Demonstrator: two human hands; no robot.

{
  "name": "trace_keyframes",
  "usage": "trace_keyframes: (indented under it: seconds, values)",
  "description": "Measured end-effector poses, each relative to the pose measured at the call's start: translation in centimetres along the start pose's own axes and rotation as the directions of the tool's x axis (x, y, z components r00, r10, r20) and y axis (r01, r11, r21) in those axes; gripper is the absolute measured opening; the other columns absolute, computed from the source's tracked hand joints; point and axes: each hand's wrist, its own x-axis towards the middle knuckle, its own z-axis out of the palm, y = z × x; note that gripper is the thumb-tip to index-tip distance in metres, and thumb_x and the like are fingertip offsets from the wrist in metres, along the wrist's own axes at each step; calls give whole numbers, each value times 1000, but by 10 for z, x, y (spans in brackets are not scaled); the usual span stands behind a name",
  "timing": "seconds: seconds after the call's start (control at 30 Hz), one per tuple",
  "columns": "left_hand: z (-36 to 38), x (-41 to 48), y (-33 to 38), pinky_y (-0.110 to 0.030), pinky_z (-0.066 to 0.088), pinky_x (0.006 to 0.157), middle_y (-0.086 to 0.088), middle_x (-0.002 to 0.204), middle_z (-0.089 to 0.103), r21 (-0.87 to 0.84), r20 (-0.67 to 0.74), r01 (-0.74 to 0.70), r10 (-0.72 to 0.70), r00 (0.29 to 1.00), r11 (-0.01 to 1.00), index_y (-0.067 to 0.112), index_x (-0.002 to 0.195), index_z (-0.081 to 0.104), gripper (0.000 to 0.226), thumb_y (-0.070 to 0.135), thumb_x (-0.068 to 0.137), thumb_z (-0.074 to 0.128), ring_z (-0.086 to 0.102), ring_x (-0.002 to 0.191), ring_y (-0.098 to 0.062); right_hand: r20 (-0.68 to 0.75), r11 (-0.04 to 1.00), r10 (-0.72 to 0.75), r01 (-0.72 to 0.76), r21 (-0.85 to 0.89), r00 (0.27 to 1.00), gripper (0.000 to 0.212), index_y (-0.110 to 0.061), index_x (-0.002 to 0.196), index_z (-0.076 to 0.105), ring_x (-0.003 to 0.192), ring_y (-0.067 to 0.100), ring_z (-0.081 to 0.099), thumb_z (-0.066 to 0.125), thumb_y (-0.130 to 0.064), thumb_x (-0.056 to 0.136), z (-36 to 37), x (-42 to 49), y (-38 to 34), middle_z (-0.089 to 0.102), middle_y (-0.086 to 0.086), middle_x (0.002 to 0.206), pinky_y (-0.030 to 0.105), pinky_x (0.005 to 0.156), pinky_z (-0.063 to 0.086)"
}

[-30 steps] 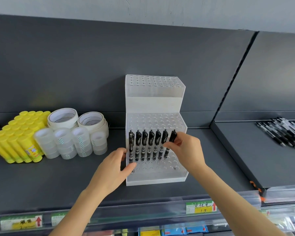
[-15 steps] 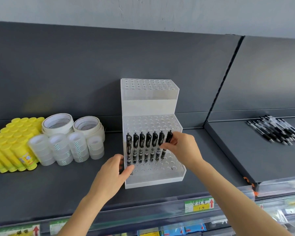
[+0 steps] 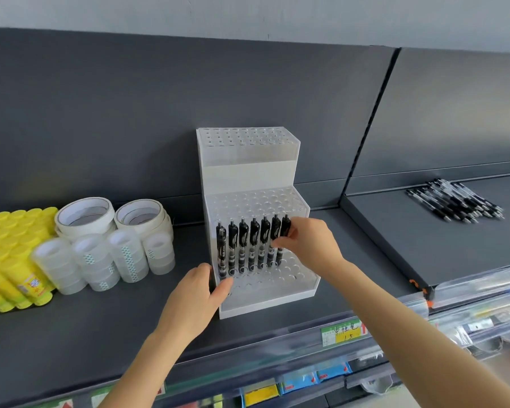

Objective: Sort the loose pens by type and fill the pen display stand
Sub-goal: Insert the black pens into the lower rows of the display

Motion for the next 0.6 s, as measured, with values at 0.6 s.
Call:
trace_keyframes:
  seconds: [0.6]
  values:
    - [-31, -21, 24, -28, 48, 74, 9, 122, 54, 225, -145, -21, 55, 988, 974, 23, 122, 51, 51, 61, 88, 45, 59, 94, -12, 11, 999, -2, 3, -46, 1000, 34, -12, 118, 61, 99, 18, 58, 66, -21, 86, -13, -12, 45, 62, 3, 111, 22, 77, 41]
